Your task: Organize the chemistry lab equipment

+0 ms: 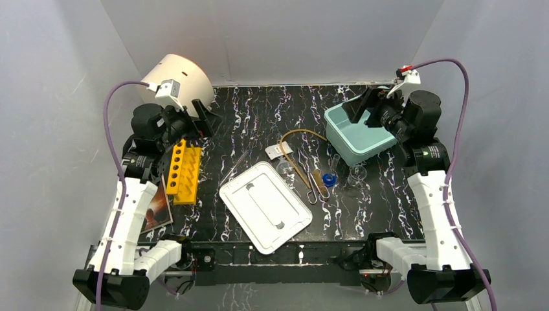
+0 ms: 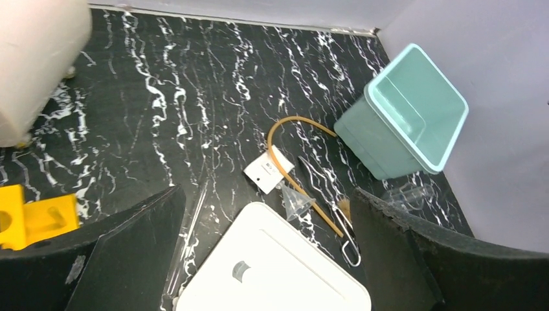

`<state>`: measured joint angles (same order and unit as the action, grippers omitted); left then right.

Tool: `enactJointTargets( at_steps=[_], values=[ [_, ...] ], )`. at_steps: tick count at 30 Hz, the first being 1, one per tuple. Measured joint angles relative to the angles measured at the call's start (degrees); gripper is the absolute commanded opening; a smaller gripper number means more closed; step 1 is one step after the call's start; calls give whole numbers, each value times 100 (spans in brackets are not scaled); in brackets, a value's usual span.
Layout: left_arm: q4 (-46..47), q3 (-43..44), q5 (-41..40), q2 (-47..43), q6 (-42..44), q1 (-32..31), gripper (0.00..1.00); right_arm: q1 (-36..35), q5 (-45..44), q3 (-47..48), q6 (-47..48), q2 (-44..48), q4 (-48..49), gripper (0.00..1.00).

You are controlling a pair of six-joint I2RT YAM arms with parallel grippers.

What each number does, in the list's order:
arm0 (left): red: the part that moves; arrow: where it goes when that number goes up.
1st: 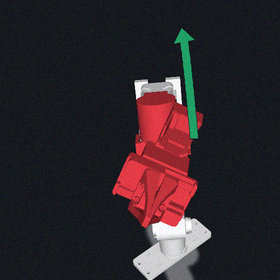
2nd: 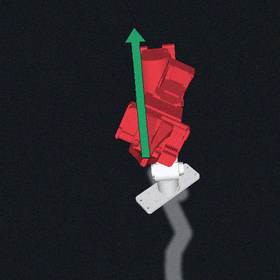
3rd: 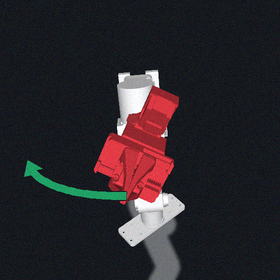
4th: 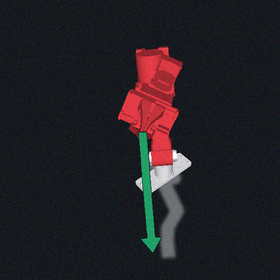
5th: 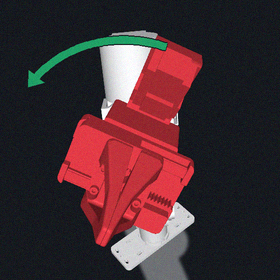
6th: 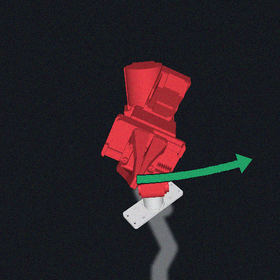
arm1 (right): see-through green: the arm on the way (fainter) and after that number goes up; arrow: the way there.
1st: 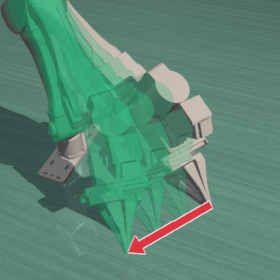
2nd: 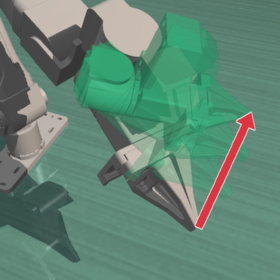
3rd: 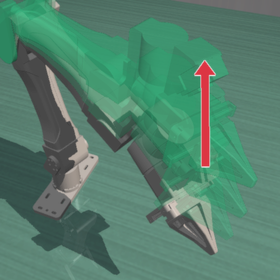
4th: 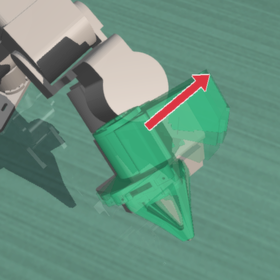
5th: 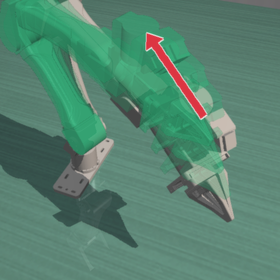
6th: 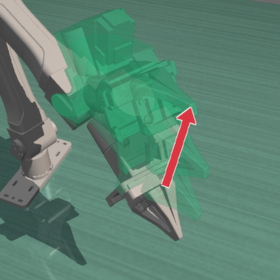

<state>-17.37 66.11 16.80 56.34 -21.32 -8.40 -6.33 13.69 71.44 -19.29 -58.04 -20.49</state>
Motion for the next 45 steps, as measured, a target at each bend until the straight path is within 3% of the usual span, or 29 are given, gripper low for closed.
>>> enactJointTargets(
  at_steps=[5,16,33,45],
  values=[
    [348,-192,275,323,81,-151,98,0,463,2,-42,-240,44,88],
    [251,-444,-107,1823,544,-868,98,-315,675,2,-44,-678,-50,76],
    [48,-487,-713,3545,1150,-1200,55,-1128,98,-9,-214,-752,-24,73],
    [-234,-190,-1082,4389,1676,-1349,45,-1187,103,-13,-592,-758,144,73]
  ],
)
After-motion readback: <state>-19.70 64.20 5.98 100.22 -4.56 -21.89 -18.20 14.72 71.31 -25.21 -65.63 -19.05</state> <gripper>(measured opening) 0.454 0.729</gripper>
